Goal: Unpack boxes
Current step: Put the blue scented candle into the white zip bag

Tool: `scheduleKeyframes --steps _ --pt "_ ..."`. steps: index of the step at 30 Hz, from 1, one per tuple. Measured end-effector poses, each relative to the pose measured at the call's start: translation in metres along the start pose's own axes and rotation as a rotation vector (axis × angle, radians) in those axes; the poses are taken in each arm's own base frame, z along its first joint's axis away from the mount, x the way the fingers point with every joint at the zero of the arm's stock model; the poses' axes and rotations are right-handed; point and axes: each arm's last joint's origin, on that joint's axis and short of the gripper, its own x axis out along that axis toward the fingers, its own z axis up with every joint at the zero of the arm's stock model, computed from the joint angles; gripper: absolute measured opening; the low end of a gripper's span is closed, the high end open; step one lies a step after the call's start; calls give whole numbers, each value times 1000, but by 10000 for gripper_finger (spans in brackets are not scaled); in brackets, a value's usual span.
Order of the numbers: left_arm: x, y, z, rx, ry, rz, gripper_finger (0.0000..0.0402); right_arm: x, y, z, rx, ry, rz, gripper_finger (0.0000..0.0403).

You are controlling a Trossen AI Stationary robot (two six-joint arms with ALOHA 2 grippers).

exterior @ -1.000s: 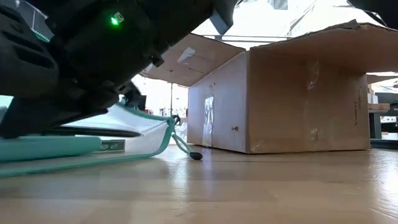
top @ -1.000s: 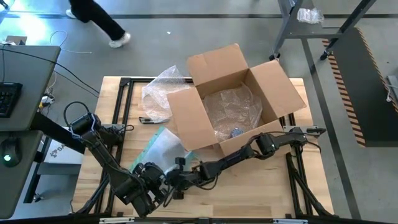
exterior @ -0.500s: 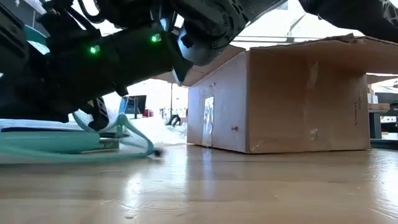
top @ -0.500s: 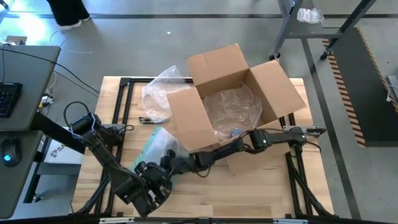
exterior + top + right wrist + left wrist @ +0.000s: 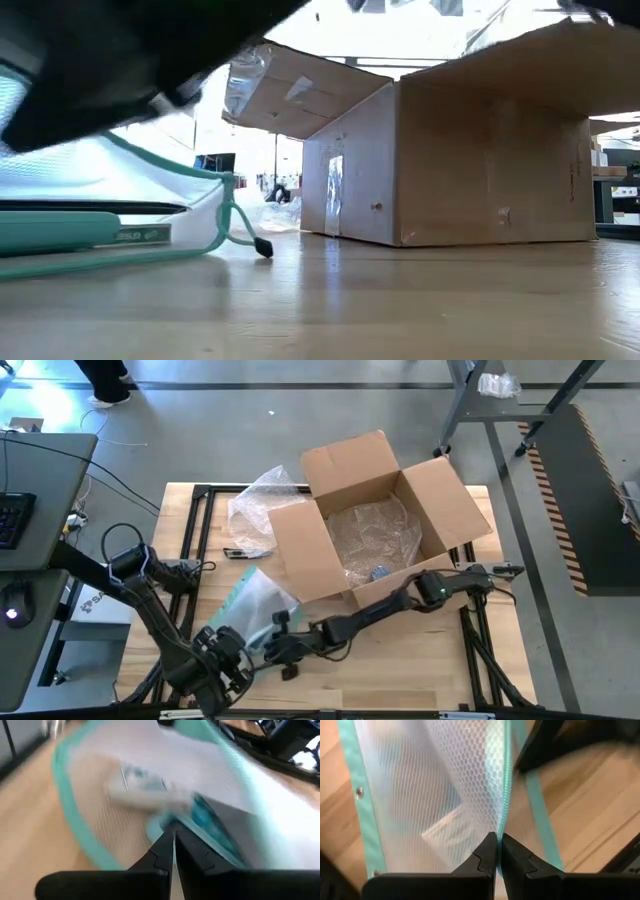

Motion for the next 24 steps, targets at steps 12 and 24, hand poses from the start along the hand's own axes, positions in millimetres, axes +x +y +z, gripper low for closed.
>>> scheduleKeyframes --steps 12,24 --pt "-6 11 -14 -38 17 59 0 -76 -24 0 -98 463 -14 32" --pt "-6 7 -13 -45 -37 4 0 -58 -56 -3 -20 401 59 33"
